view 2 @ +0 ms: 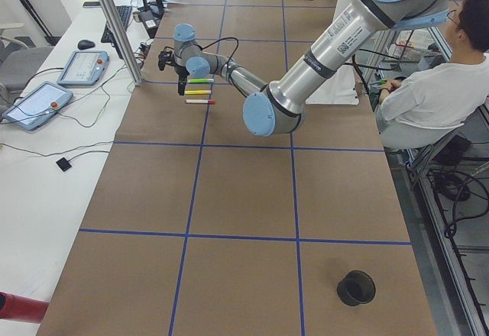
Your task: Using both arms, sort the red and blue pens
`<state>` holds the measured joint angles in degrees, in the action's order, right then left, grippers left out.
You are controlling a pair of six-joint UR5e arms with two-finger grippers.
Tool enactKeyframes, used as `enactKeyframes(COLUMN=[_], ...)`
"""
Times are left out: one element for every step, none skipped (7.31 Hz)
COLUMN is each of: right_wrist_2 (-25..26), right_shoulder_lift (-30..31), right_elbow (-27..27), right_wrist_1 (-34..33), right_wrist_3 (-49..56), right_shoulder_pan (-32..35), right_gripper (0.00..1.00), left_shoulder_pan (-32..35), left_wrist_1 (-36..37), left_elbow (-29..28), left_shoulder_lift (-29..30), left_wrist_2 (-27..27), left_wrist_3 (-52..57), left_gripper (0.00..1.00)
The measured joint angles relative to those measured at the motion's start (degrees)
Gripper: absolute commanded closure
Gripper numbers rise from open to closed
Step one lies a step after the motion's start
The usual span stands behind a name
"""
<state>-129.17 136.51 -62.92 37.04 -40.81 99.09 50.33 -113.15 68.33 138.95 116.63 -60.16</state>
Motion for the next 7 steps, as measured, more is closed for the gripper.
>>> enactKeyframes(right_wrist_2=[0.04,0.04,0.0,-0.02,-0.02,-0.05,-0.1], right_shoulder_lift=[-0.02,-0.02,-0.02,-0.02,-0.02,-0.01,0.03], right_elbow=[0.58,1.27,1.82,2.43,3.28,4.07,4.68], right_wrist_1=[0.55,1.06,1.31,1.41,1.44,1.46,1.46], right_wrist_3=[0.2,0.4,0.57,0.74,1.26,2.13,3.04], right_shoulder_pan=[0.46,1.04,1.79,2.56,3.41,4.46,5.59], right_gripper=[1.0,1.0,0.99,0.9,0.84,0.63,0.53], left_shoulder_pan=[0.01,0.05,0.08,0.1,0.15,0.17,0.19], left_wrist_1=[0.02,0.05,0.11,0.19,0.28,0.34,0.37], left_elbow=[0.06,0.1,0.18,0.25,0.28,0.3,0.31], left_shoulder_lift=[0.02,0.03,0.03,0.01,0.0,0.0,0.0], left_wrist_2=[0.0,0.0,0.02,0.04,0.02,0.01,0.0], left_wrist_3=[-0.03,-0.04,-0.06,-0.1,-0.12,-0.13,-0.15], left_gripper=[0.03,0.03,0.03,0.03,0.03,0.03,0.03])
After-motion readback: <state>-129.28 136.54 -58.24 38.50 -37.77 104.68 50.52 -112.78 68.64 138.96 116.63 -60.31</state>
